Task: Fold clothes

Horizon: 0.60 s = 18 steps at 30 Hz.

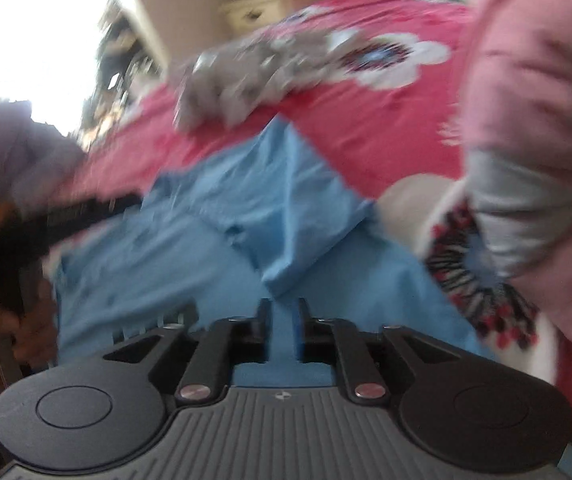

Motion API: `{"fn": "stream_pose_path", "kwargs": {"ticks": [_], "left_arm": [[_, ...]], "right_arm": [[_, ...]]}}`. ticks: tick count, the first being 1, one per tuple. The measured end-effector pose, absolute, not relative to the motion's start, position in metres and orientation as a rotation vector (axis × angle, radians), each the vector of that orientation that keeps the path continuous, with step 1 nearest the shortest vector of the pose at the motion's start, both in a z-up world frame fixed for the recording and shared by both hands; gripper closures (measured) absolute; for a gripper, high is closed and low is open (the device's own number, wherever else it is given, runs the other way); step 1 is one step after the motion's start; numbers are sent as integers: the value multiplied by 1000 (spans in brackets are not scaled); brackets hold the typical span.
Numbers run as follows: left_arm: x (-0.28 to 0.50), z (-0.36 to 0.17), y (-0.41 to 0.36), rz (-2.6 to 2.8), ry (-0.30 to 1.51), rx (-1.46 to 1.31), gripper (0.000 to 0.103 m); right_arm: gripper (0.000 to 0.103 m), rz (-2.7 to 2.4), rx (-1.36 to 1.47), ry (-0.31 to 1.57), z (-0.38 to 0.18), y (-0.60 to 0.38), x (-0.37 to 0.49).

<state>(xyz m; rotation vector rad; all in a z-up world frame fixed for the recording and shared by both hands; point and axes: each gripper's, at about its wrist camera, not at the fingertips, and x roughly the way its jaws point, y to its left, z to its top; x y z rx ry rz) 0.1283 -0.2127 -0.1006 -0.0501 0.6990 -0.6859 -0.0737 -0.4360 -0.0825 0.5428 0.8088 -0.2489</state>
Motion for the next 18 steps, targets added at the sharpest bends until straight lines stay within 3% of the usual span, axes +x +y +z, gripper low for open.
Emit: {"fn": "stream_pose_path", "kwargs": {"ticks": [9, 14, 18], "left_arm": [[151, -111, -246, -757, 810, -21, 70], [162, -128, -269, -755, 868, 41, 70], [159, -136, -273, -727, 833, 35, 78]], "right_arm": [[60, -319, 877, 678, -106, -462, -74], [60, -271, 933, 675, -122, -466, -65], [61, -258, 941, 697, -132, -465, -58]]}}
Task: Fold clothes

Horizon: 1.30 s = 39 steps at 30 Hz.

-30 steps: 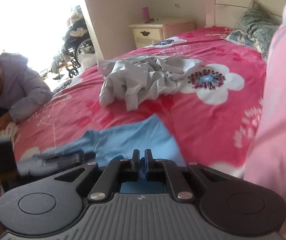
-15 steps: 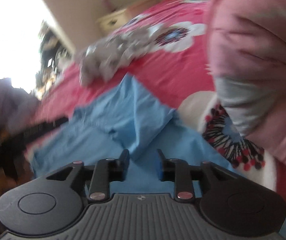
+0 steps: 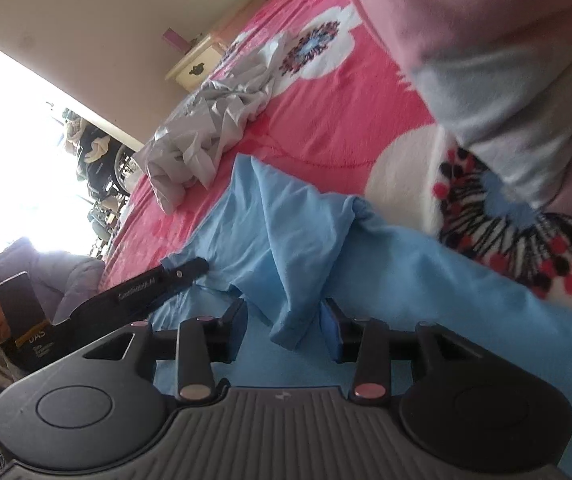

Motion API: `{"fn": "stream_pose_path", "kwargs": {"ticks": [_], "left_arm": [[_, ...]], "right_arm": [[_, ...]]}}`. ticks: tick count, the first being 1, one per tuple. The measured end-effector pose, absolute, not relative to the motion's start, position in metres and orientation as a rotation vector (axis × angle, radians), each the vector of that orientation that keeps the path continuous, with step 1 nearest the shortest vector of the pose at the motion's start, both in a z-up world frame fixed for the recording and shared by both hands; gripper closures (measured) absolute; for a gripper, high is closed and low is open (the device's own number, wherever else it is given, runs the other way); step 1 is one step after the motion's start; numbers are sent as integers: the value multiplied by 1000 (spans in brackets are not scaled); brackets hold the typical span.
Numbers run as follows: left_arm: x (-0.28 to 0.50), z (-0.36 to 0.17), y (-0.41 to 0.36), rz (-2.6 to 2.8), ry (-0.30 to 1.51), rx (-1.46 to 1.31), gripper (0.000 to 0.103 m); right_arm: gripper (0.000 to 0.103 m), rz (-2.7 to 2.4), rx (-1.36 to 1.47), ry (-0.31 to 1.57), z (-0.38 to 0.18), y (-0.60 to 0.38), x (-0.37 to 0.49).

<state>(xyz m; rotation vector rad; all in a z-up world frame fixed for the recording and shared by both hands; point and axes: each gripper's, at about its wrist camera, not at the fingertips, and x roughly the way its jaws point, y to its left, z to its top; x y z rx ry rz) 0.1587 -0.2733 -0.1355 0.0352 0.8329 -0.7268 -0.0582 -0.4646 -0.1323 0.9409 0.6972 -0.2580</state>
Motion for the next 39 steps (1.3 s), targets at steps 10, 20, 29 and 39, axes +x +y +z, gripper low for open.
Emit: {"fn": "stream_pose_path", "kwargs": {"ticks": [10, 20, 29, 39], "left_arm": [[141, -125, -266, -740, 721, -14, 103], [148, -132, -260, -634, 718, -1, 103], [143, -132, -251, -649, 736, 29, 75], [110, -112, -265, -825, 709, 81, 71]], "right_arm": [[98, -219, 928, 655, -126, -450, -56], [98, -331, 934, 672, -137, -447, -60], [93, -385, 892, 664, -124, -460, -80], [69, -311, 21, 836, -94, -440, -36]]}}
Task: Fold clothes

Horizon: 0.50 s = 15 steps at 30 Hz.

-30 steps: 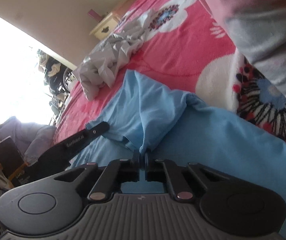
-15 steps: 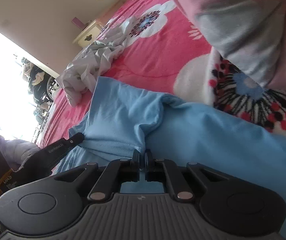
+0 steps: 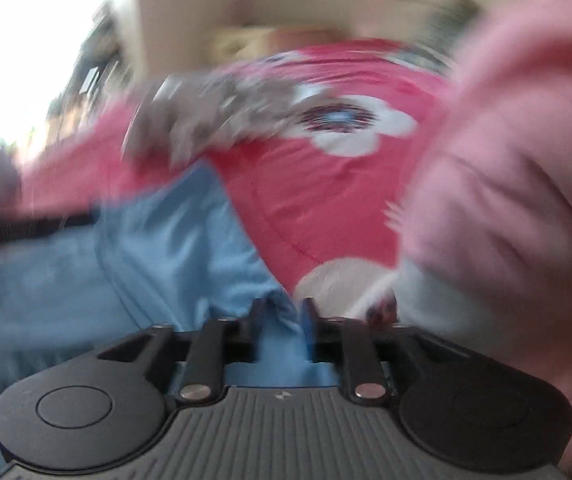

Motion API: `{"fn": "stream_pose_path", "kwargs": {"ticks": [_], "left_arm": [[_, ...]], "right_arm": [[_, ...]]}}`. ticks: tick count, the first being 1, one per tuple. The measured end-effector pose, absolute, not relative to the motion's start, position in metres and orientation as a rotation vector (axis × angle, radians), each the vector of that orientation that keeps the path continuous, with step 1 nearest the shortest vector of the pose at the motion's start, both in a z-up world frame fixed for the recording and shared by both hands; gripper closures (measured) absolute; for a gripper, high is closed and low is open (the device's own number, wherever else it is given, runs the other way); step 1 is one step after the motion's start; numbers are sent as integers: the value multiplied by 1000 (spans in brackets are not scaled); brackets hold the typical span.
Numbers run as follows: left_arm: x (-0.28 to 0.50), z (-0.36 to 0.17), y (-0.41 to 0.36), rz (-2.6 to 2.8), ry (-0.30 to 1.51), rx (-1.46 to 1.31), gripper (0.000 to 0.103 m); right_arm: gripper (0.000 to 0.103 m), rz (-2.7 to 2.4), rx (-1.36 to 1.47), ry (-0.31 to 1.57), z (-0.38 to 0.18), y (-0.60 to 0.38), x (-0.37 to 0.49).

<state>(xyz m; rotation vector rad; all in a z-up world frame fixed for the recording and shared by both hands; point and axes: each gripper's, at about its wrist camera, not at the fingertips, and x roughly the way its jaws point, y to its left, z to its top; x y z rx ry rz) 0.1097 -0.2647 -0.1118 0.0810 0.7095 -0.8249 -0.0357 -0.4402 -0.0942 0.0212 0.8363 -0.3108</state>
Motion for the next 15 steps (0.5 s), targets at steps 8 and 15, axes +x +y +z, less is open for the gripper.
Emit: {"fn": "stream_pose_path", "kwargs": {"ticks": [8, 15], "left_arm": [[76, -143, -292, -873, 694, 193, 70], [76, -145, -284, -884, 677, 170, 69]], "right_arm": [[71, -197, -250, 910, -127, -429, -1], [76, -330, -233, 849, -135, -442, 0]]}}
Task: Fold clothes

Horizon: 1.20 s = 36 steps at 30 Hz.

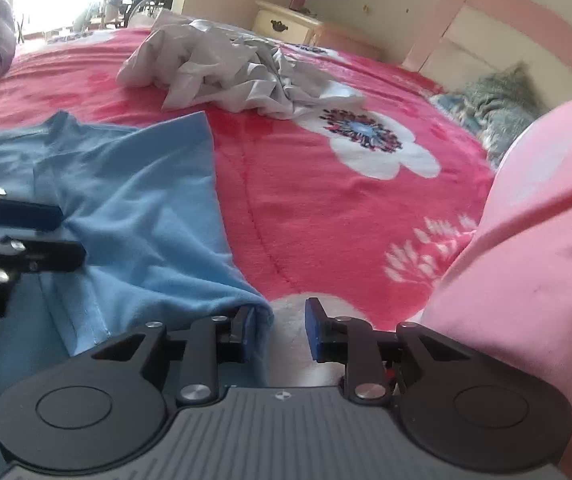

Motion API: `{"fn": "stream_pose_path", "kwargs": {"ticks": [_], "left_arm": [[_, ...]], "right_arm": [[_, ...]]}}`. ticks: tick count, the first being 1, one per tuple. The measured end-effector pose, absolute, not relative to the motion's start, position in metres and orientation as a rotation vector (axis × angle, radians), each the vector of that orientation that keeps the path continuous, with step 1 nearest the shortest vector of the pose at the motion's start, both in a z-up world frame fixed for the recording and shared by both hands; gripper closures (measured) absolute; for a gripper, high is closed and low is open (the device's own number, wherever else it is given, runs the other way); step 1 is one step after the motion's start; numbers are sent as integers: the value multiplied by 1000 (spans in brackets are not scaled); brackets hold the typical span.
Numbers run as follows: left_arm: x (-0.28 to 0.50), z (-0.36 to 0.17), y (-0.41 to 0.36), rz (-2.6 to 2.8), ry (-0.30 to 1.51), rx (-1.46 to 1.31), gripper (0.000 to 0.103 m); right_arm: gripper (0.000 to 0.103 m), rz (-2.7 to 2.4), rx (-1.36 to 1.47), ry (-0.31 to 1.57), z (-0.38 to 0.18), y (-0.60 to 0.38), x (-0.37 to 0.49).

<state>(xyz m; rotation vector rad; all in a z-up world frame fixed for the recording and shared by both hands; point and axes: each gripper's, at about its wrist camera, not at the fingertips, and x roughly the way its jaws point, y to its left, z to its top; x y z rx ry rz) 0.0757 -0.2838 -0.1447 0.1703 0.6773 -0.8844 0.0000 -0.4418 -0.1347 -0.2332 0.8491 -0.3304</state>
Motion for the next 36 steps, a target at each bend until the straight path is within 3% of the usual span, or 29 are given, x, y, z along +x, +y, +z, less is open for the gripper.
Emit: {"fn": "stream_pose_path", "kwargs": {"ticks": [9, 14, 19, 22, 27, 30, 36], "left_arm": [[79, -143, -277, -905, 681, 145, 68], [78, -129, -264, -874, 648, 69, 68], [48, -114, -277, -1056, 575, 119, 62], [36, -124, -294, -1153, 634, 178, 62], [22, -140, -301, -1257, 700, 281, 63], [21, -139, -296, -1287, 716, 281, 63], [31, -127, -278, -1303, 709, 205, 63]], "right_arm": [[75, -279, -416, 900, -134, -431, -15], [81, -271, -557, 950, -129, -419, -24], [83, -211, -368, 839, -89, -418, -18], [87, -149, -256, 854, -85, -424, 2], [89, -128, -51, 1058, -115, -447, 17], [89, -158, -35, 1078, -113, -455, 8], [89, -45, -29, 925, -86, -443, -2]]}}
